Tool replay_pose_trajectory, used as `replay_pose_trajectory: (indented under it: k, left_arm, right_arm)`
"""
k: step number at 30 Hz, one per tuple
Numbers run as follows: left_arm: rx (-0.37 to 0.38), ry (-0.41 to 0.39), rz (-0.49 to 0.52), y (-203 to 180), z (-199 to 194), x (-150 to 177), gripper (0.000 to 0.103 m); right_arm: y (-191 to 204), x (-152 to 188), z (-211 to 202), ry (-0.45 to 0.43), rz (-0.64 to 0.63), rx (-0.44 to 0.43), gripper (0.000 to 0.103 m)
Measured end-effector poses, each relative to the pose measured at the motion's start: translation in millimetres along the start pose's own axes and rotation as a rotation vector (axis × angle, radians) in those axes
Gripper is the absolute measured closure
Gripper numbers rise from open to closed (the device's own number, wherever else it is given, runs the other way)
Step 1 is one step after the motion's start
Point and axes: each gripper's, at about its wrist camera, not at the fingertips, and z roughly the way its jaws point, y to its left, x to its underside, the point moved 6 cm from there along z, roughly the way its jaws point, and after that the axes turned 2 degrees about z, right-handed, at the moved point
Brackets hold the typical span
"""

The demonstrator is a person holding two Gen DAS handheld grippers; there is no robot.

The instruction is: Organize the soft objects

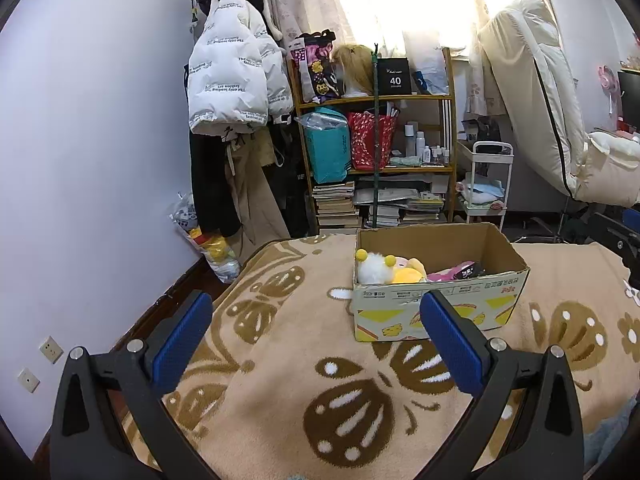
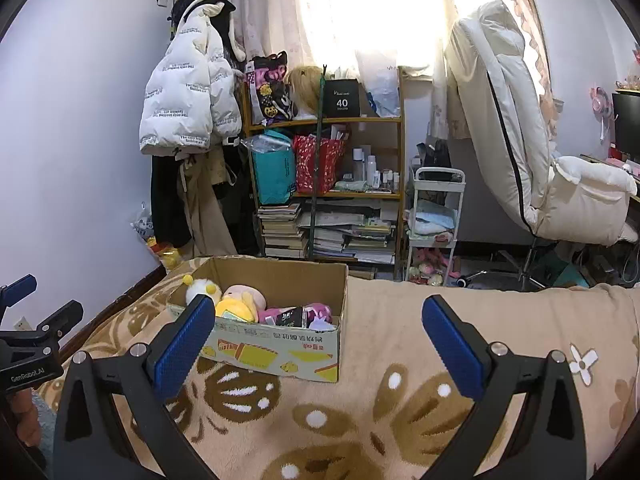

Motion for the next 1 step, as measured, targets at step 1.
replay_pose_trajectory:
  k: [1]
  left_arm:
    - [-0.004, 0.002, 0.000, 0.0, 0.3, 0.2, 0.001]
  right_arm:
    - [-0.6, -0.1, -0.1, -0.002, 0.000, -0.001, 0.000]
